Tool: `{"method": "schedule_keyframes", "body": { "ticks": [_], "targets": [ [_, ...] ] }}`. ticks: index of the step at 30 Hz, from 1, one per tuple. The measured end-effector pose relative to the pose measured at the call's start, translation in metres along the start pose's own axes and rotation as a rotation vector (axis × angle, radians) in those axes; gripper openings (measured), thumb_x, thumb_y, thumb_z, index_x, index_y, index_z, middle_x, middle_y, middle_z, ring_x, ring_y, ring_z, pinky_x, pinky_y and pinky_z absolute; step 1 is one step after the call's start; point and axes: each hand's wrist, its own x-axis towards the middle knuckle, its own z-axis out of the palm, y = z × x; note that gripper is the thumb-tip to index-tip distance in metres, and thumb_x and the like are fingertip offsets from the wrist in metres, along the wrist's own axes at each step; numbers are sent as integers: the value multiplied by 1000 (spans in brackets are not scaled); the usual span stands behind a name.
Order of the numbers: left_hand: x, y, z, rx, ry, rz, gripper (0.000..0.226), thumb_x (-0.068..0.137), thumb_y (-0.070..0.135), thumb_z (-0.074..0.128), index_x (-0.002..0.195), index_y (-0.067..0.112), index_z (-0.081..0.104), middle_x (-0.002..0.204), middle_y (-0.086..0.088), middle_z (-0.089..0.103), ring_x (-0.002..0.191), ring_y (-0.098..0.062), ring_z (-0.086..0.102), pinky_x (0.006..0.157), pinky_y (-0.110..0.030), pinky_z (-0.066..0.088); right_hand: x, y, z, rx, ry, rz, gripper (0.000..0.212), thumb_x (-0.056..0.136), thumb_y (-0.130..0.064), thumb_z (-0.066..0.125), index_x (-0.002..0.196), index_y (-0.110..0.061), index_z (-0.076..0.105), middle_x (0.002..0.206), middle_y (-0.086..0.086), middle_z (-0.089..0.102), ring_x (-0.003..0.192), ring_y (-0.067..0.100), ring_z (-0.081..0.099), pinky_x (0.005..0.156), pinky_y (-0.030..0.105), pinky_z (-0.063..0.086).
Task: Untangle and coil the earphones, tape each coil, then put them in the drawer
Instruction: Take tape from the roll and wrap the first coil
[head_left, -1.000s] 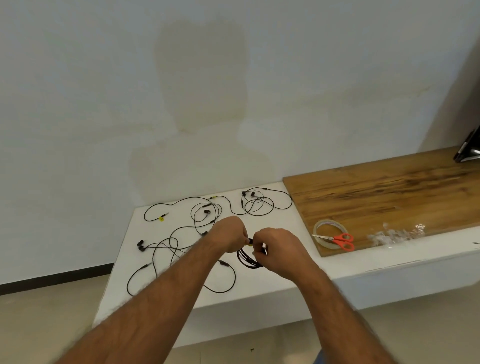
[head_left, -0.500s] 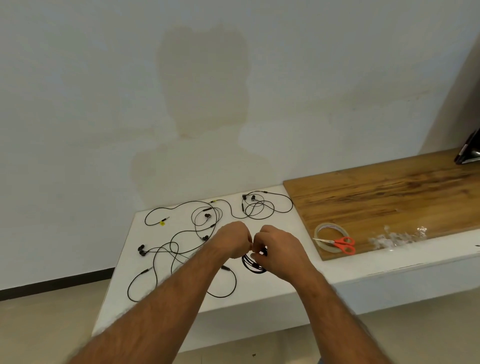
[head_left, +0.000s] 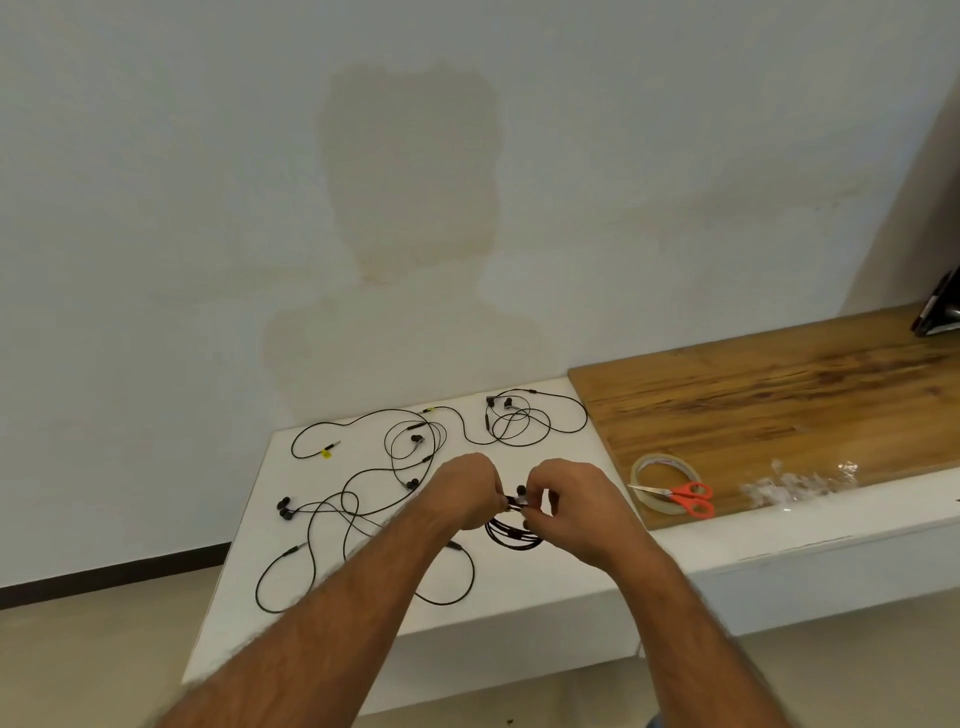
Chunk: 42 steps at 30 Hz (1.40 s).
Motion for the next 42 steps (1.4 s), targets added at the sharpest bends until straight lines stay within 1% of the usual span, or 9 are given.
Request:
{"method": "schedule_keyframes", "body": {
  "ticks": [3,6,8,18,27,31,36,39,42],
  "targets": [
    [-1,-2,2,-4,2,-3,24,94,25,57,109,13,72,94,-7,69,78,-15,54,67,-25,40,0,2,-2,-51,-49,21,10,80,-26,66,73,-29,59,72,-13,60,64,6,51,54,22,34],
    [-2,-1,5,20,-3,-3,25,96,26,55,110,13,71,97,-7,69,80,-16,54,69,-26,41,2,-1,1,-103,-93,27,3,81,-26,65,79,-25,63,85,-6,69,77,13,58,63,30,48],
    [-2,0,6,33,-1,0,26,97,27,54,110,13,71,93,-4,66,81,-17,55,71,-27,44,3,-3,3,-117,-94,28,1,82,-25,63,82,-24,64,88,-5,69,81,15,60,68,32,50],
    [-2,6,5,111,18,21,27,96,28,56,109,9,71,102,-9,70,96,-24,65,80,-31,51,7,-8,5,-176,-63,6,9,84,-19,56,85,-20,65,84,-2,66,76,18,58,65,30,47],
    [-1,3,-5,38,-57,-17,27,95,29,57,107,9,71,92,-6,66,78,-19,55,70,-28,45,6,-13,2,-198,-99,-27,12,83,-15,56,86,-21,66,86,-3,66,77,17,59,63,25,43],
    [-5,1,-7,-22,-99,-23,26,98,24,51,105,8,71,76,-2,57,74,-19,52,68,-29,44,6,-15,4,-205,-84,-57,11,84,-14,55,85,-20,64,84,-3,64,74,17,55,56,21,33],
    [-6,-1,-9,-81,-137,-39,25,98,15,46,100,15,70,73,0,56,73,-20,53,68,-29,46,7,-12,3,-207,-18,-59,11,88,-14,53,83,-20,60,78,-7,53,71,16,50,52,17,26],
    [-6,0,-10,-70,-147,-24,26,98,14,44,104,14,69,73,1,52,69,-18,49,62,-25,41,7,-12,3,-194,-5,-56,9,88,-17,54,80,-20,57,79,-5,57,72,16,52,55,18,31],
    [-9,4,-10,16,-126,16,27,99,17,44,110,13,68,85,0,55,76,-16,48,60,-22,36,7,-9,4,-173,35,-35,7,89,-22,58,84,-19,62,84,-3,64,75,15,56,61,21,39]
  ]
}}
